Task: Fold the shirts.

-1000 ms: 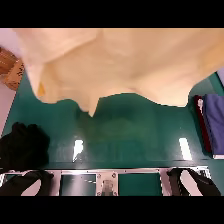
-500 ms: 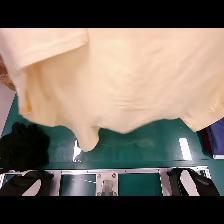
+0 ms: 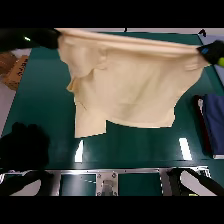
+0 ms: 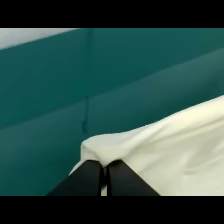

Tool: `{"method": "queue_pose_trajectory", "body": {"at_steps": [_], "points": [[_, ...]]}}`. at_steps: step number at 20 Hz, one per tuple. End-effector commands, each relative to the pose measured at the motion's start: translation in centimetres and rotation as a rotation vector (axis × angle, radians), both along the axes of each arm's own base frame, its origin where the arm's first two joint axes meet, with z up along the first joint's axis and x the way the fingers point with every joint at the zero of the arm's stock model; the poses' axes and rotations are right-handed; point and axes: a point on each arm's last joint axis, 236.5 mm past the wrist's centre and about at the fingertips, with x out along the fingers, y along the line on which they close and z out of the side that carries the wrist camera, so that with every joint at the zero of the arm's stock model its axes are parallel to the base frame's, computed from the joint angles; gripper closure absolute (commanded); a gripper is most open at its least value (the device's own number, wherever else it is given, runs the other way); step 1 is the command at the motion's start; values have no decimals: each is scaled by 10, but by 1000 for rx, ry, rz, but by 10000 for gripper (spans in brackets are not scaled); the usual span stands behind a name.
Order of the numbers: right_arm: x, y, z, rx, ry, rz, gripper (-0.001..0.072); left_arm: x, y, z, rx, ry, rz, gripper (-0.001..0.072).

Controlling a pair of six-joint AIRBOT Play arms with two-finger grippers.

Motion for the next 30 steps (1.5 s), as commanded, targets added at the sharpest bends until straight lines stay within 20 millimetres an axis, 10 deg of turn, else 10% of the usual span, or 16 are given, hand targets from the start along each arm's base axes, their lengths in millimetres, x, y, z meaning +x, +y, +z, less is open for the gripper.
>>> {"method": "queue_pose_trajectory", "body": {"at_steps": [1,3,7,8,9,10,16,20,26,30], "points": [[52,6,-110,77,159,-18,695,59,-27,-123,-124,192,-26,683],[72,8,-156,123,225,-43,695,77,-36,-174,-193,288,-12,683],[83,9,-211,163,326,-45,635,86,-41,-216,-253,379,13,680],[83,4,-213,163,329,-53,533,87,-36,-216,-271,391,31,521],[83,-4,-210,167,324,-65,477,88,-29,-211,-298,410,45,188],[81,-14,-203,179,325,-62,430,87,-18,-203,-331,445,46,91],[15,-67,-180,303,435,-2,422,25,78,-153,-424,723,-56,94],[-37,-74,-195,302,542,3,424,-25,121,-201,-341,959,9,95],[-78,-82,-221,334,609,-72,425,-77,94,-295,-381,1175,44,95],[-84,-81,-231,333,617,-72,424,-64,69,-324,-362,1106,84,95]]}}
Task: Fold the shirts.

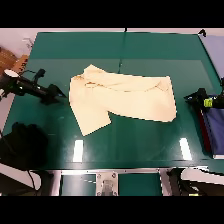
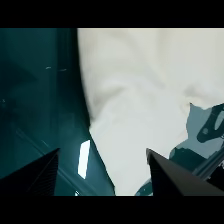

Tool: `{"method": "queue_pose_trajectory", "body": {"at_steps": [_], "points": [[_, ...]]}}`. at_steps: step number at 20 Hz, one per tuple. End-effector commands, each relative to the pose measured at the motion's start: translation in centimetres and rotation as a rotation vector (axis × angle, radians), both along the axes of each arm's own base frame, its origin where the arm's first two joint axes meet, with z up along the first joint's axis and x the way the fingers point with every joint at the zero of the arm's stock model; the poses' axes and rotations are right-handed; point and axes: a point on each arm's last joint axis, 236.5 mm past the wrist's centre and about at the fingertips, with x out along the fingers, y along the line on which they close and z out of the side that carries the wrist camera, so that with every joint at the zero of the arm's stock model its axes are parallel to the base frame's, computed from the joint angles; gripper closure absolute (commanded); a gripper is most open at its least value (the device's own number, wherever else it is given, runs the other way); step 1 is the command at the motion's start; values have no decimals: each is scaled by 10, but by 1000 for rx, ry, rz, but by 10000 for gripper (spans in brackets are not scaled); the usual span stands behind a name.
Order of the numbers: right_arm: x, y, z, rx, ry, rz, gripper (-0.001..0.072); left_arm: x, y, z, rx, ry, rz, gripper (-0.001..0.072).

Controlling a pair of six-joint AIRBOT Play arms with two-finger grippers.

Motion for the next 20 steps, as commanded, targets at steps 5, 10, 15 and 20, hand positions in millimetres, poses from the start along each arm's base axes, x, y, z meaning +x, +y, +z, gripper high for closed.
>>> {"method": "queue_pose_trajectory", "body": {"at_steps": [5,10,15,20], "points": [[-14,4,-19,25,44,-7,371,20,-55,-39,70,-106,-26,96],[-16,6,-19,59,75,-39,245,21,-53,-41,71,-106,-23,595],[-51,15,-46,94,251,-69,245,14,-55,-39,56,-100,-59,682],[-74,41,-82,128,331,-90,243,13,-56,-39,54,-99,-60,683]]}}
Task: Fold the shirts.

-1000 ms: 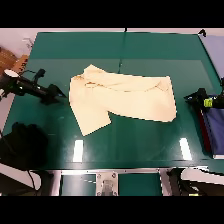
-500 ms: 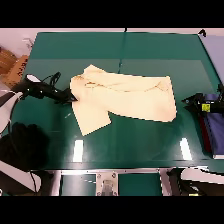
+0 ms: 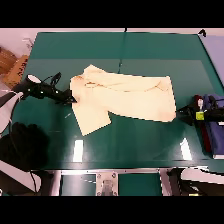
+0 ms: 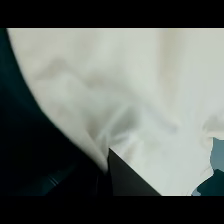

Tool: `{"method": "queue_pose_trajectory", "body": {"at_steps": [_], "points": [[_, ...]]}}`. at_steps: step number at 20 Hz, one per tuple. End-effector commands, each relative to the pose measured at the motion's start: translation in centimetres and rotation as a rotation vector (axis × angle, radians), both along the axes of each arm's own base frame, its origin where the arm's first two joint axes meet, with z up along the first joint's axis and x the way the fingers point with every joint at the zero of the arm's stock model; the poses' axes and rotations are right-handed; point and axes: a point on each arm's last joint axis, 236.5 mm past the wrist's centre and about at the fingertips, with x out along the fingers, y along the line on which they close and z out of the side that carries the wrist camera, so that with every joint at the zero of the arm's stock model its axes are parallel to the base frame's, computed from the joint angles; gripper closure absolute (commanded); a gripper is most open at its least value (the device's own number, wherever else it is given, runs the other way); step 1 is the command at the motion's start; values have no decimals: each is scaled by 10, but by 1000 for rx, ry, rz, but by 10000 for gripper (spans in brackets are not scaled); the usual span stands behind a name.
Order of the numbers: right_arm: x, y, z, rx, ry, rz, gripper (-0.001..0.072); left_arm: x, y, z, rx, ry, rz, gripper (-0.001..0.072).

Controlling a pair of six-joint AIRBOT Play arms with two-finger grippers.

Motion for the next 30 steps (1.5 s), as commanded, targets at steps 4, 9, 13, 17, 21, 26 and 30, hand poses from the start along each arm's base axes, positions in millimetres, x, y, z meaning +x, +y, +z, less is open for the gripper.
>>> {"method": "queue_pose_trajectory", "body": {"at_steps": [4,9,13,17,21,26,30], "points": [[7,35,-32,39,39,-27,247,-1,-1,0,-5,3,-5,683],[26,47,-25,58,-44,17,689,7,-3,22,-12,-36,-33,684],[51,44,41,55,-176,103,694,38,-3,124,5,-279,-64,684],[84,31,199,-138,-506,162,695,36,-3,295,60,-680,-76,684],[62,42,405,-466,-951,165,695,-41,-5,500,139,-1204,-29,684],[-32,80,587,-834,-1390,63,695,-193,0,661,253,-1710,79,683],[-79,82,621,-1009,-1456,-25,695,-235,14,680,321,-1777,166,683]]}}
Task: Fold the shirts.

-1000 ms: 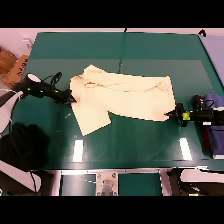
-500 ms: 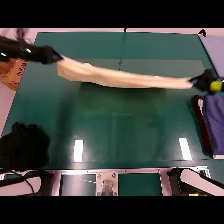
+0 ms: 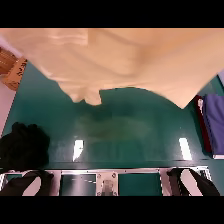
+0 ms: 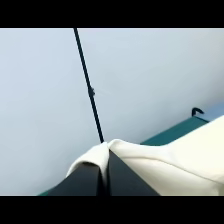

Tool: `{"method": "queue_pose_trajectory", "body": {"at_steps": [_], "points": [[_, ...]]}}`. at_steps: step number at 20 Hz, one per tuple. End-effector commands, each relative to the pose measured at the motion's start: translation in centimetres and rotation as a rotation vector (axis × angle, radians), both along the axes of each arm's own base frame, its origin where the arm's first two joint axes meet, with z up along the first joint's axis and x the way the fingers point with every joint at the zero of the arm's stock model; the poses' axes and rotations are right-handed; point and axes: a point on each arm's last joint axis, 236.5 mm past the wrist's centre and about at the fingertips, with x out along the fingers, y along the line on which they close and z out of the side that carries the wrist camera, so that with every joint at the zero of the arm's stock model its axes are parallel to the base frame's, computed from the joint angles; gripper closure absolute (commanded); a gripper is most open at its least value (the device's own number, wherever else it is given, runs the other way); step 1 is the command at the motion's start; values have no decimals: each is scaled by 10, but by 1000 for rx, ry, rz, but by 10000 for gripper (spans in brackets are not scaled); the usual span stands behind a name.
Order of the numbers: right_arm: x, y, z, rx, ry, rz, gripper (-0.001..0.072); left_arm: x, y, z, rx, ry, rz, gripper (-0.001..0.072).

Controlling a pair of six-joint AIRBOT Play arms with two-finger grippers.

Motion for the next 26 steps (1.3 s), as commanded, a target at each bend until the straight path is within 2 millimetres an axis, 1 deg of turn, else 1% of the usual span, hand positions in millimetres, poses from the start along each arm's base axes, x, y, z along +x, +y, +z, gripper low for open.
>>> {"method": "queue_pose_trajectory", "body": {"at_steps": [1,2,3,4,5,6,7,8,9,10,11,13,14,16,17,18,19,20,22,23,24,26], "points": [[-43,2,36,-81,-124,-116,695,-38,20,22,-15,-83,112,683],[-41,0,33,-75,-113,-118,695,-30,30,16,-20,-53,158,683],[-37,-3,27,-63,-97,-117,695,-18,38,6,-23,-14,191,683],[-28,-7,18,-46,-69,-114,695,-3,44,-7,-20,33,210,683],[-14,-11,2,-9,-25,-91,695,15,46,-22,-25,88,212,683],[3,-16,-18,38,26,-66,695,38,48,-43,-26,154,211,683],[22,-23,-45,80,91,-44,695,65,50,-68,-29,229,210,683],[40,-28,-74,123,156,-18,695,90,52,-95,-31,305,209,683],[59,-33,-105,167,221,12,695,117,53,-127,-36,394,199,683],[78,-38,-141,220,292,44,695,141,48,-158,-51,480,170,682],[97,-41,-179,259,364,62,695,164,41,-192,-63,566,125,683],[130,-42,-256,307,500,89,695,206,22,-265,-121,753,21,683],[147,-39,-296,327,570,101,695,223,17,-301,-149,838,-7,683],[174,-34,-366,369,692,109,695,253,17,-374,-181,1001,-13,683],[186,-30,-400,391,757,113,695,264,18,-406,-189,1067,-10,683],[197,-29,-429,414,806,108,695,274,19,-436,-201,1127,-7,683],[207,-28,-458,430,852,99,695,281,19,-462,-222,1176,-3,683],[216,-27,-481,446,887,93,695,288,19,-481,-243,1208,4,683],[235,-26,-511,486,931,99,695,302,22,-508,-283,1232,31,683],[244,-27,-517,506,934,101,695,310,26,-514,-312,1227,61,683],[255,-28,-519,527,927,104,695,318,30,-516,-325,1205,83,683],[274,-32,-514,539,898,109,695,334,37,-508,-365,1139,117,683]]}}
